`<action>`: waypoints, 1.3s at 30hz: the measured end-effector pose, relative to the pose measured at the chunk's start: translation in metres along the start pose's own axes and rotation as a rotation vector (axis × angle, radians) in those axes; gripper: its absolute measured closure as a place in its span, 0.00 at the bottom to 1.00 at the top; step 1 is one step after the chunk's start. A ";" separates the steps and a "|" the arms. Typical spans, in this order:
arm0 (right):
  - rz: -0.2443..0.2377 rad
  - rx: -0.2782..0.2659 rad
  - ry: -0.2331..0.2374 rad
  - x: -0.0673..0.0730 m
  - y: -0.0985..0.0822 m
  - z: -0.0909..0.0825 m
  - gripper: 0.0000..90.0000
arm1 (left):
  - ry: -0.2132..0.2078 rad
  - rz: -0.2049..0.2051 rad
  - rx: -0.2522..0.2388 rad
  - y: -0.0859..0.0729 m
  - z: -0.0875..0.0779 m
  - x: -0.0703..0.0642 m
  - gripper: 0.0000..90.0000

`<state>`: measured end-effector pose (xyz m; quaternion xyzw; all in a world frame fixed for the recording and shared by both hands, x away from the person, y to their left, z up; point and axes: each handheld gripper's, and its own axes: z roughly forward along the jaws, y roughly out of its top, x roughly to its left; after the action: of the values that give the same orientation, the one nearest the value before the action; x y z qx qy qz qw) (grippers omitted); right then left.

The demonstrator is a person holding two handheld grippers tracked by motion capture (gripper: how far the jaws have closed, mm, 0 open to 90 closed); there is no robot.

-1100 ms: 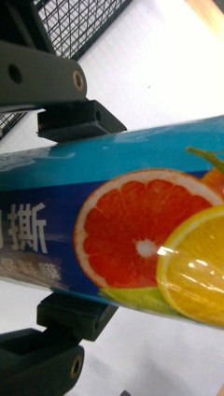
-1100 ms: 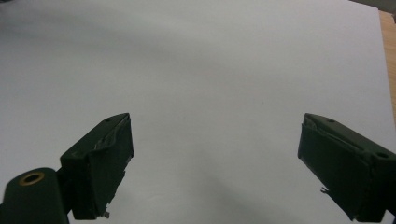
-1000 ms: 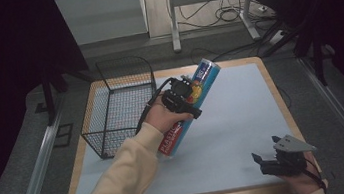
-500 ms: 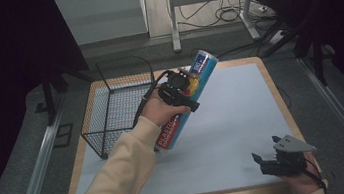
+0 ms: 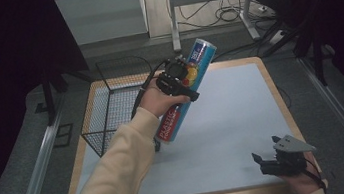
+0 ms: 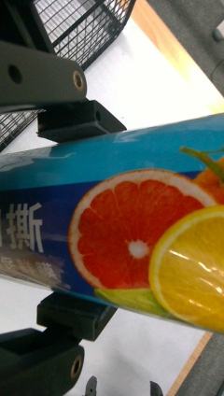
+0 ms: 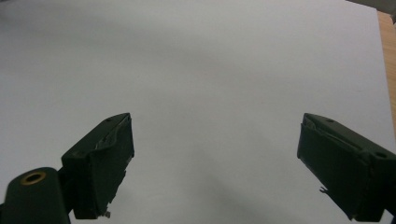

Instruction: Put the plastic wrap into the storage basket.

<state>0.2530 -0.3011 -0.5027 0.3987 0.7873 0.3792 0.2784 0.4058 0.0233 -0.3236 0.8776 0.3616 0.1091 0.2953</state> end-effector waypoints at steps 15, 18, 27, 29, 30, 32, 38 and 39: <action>0.003 -0.002 -0.002 -0.002 0.000 -0.001 0.12 | 0.036 0.002 -0.004 0.022 -0.013 0.018 0.35; -0.002 0.000 -0.005 -0.002 0.000 0.000 0.12 | 0.055 -0.007 -0.006 0.025 -0.014 0.025 0.35; 0.002 0.002 -0.013 -0.003 0.000 0.000 0.12 | 0.074 -0.016 0.004 0.029 -0.011 0.047 0.35; 0.001 0.002 -0.014 -0.003 0.000 0.000 0.12 | 0.077 -0.023 0.004 0.030 -0.011 0.049 0.35; -0.001 0.003 -0.018 -0.004 -0.001 0.000 0.12 | 0.082 -0.026 0.006 0.030 -0.011 0.054 0.35; 0.003 0.004 -0.015 -0.005 -0.001 0.000 0.12 | 0.090 -0.026 0.013 0.030 -0.011 0.059 0.35; 0.005 0.010 -0.020 -0.006 -0.002 0.001 0.12 | 0.115 -0.039 0.016 0.026 -0.013 0.071 0.35; 0.009 0.010 -0.020 -0.006 -0.002 0.001 0.12 | 0.121 -0.048 0.020 0.022 -0.014 0.077 0.35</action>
<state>0.2559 -0.3068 -0.5038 0.4073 0.7847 0.3722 0.2825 0.4672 0.0708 -0.3007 0.8633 0.4008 0.1514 0.2667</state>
